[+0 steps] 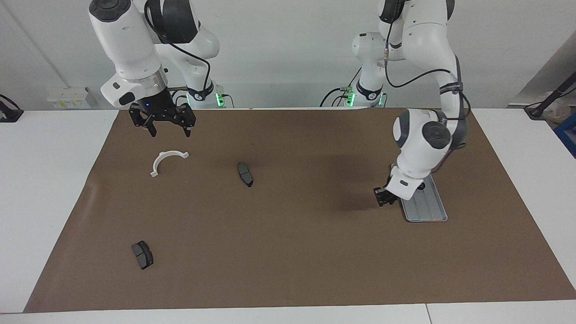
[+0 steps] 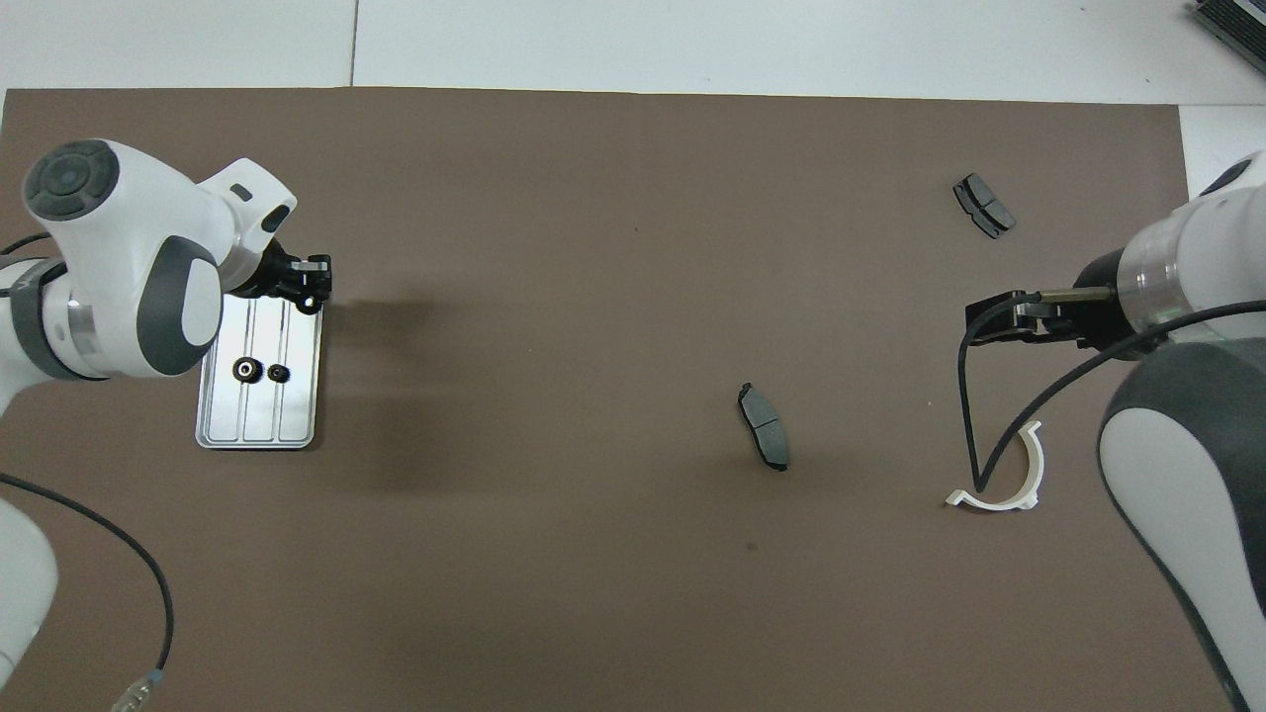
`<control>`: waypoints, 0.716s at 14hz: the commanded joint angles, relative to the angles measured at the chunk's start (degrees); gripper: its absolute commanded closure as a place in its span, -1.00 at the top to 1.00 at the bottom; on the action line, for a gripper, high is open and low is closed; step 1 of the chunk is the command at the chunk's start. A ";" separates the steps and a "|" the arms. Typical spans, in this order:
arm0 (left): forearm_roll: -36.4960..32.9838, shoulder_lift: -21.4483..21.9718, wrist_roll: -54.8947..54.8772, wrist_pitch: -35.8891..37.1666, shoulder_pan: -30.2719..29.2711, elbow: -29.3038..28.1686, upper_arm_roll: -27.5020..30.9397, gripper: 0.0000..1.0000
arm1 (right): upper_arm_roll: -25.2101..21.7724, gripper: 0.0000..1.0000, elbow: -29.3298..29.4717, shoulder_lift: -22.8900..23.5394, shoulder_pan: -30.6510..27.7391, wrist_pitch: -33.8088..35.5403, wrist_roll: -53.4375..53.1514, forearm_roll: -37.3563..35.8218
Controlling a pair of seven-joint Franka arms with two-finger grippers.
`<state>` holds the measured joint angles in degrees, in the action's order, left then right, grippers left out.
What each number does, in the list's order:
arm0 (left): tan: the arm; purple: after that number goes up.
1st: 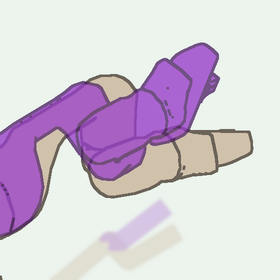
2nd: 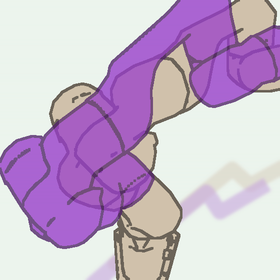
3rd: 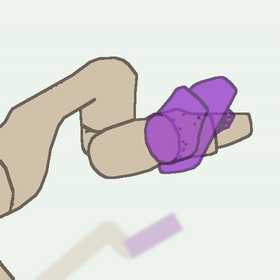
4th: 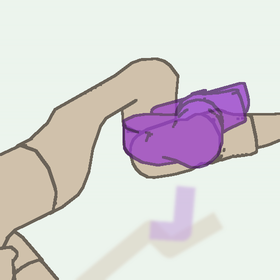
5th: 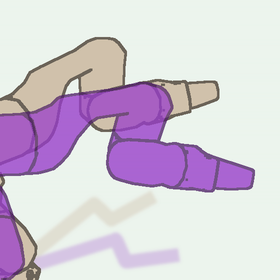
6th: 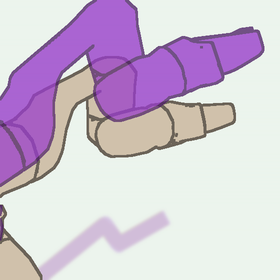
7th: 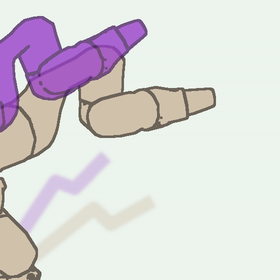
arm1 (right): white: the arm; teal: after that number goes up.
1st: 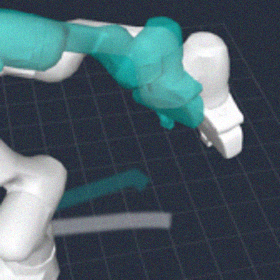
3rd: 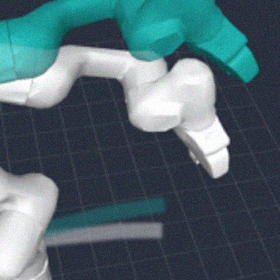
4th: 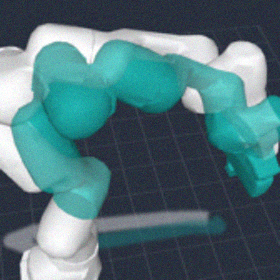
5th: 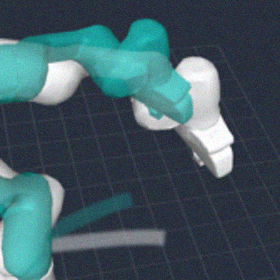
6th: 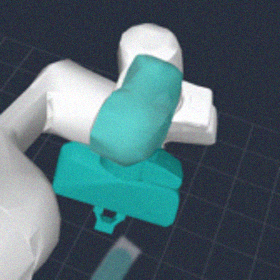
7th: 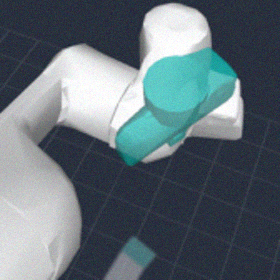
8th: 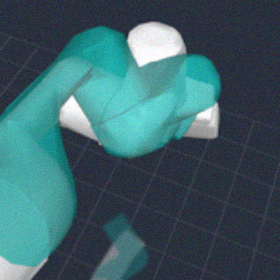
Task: Place bearing gear from tray to pile
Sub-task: 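Carry the gear to the table center and release it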
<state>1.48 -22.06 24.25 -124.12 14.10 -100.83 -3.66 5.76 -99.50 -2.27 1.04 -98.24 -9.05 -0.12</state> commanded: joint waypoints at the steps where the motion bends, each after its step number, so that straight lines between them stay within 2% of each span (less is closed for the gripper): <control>1: -0.33 -1.06 9.38 0.46 6.88 1.25 1.03 -0.96 | 0.39 1.00 -1.14 -1.16 -1.04 -0.64 2.11 1.79; 3: -0.16 -1.06 14.40 -1.55 11.02 0.72 0.85 -0.96 | 0.39 1.00 -1.14 -1.16 -1.04 -0.64 2.11 1.79; 6: 1.86 -1.58 14.94 -4.27 14.11 -0.16 0.76 -0.96 | 0.48 1.00 -1.14 -1.16 -1.04 -0.64 2.11 1.79; 8: 1.86 -4.47 16.61 -6.91 16.30 -0.25 0.85 -0.88 | 0.39 1.00 -1.14 -1.16 -1.04 -0.64 2.11 1.79; 9: 1.95 -5.71 17.49 -8.57 16.84 -0.51 0.94 -0.78 | 0.48 1.00 -1.14 -1.16 -1.04 -0.64 2.11 1.71; 10: 1.86 -5.89 17.67 -8.50 16.84 -0.34 0.94 -0.76 | 0.39 1.00 -1.14 -1.16 -1.04 -0.64 2.11 1.79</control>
<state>2.46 -26.27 40.82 -130.34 29.61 -101.20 -3.78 5.76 -99.50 -2.27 1.04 -98.24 -9.05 -0.12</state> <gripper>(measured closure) 0.656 0.000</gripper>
